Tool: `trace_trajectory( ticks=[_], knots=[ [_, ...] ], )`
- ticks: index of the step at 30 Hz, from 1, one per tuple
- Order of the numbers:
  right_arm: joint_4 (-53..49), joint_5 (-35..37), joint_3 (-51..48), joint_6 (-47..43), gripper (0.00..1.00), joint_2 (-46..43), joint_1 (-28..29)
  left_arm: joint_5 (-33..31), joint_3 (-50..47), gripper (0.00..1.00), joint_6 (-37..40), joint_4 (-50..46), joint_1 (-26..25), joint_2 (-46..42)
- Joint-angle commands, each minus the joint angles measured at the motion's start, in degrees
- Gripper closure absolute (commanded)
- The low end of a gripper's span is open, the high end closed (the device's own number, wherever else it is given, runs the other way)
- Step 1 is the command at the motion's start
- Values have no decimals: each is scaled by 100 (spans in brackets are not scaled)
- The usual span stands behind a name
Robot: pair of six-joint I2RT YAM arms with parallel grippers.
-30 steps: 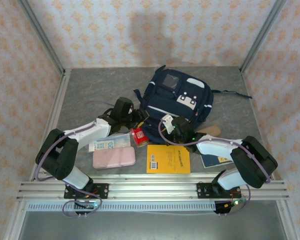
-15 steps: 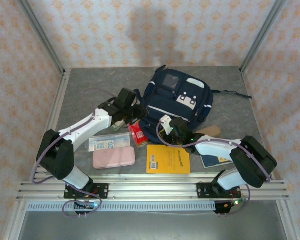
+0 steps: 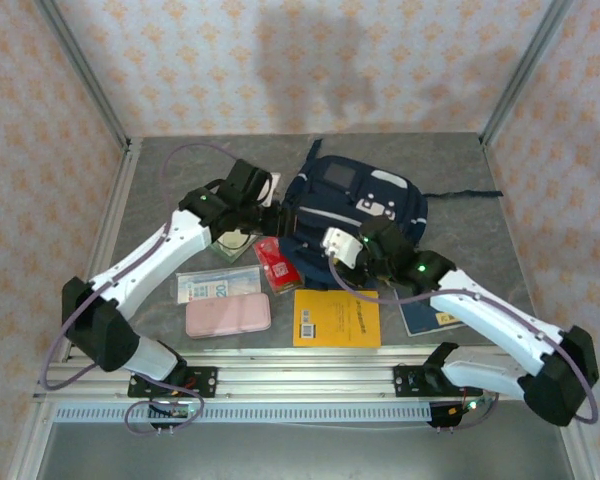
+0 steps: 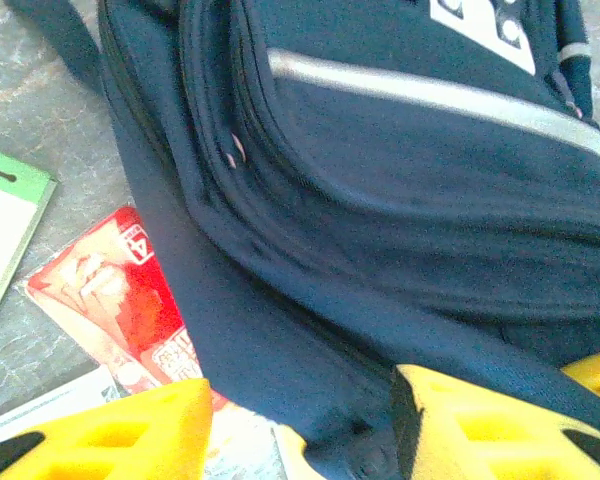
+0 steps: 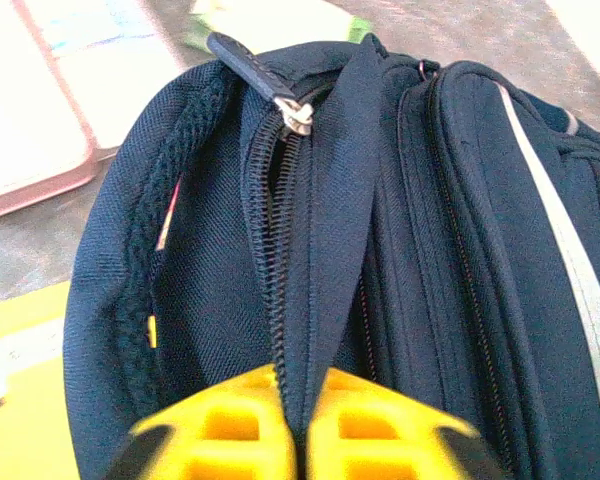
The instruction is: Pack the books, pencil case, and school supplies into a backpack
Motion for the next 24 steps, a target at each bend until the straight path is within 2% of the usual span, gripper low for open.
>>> trace_trajectory(
  ticks=[1, 5, 7, 10, 12, 14, 16, 20, 24],
  knots=[
    [-731, -538, -71, -29, 49, -238, 24, 115, -259, 50, 162, -167, 6, -319],
    [-193, -506, 95, 662, 46, -269, -9, 0, -498, 50, 153, -179, 21, -472],
    [112, -366, 205, 835, 54, -75, 0, -44, -624, 49, 121, -179, 19, -559],
    [195, 250, 784, 1625, 65, 638, -1, -203, -812, 49, -28, -179, 36, -704],
    [-134, 803, 1358, 2337, 63, 1330, 3, -285, -904, 49, -111, -214, 57, -787],
    [-541, 796, 1790, 2402, 63, 1942, 40, -378, -1062, 48, -168, -210, 90, -962],
    [-650, 929, 1923, 2445, 56, 2341, 169, -413, -1239, 47, -220, -199, 166, -1140],
    [-1146, 1609, 2291, 2547, 26, 3018, 412, -226, -1585, 47, -278, -104, 489, -1336],
    [-1126, 2201, 2226, 2263, 20, 3252, 767, -59, -1834, 46, -278, 51, 602, -1353]
  ],
)
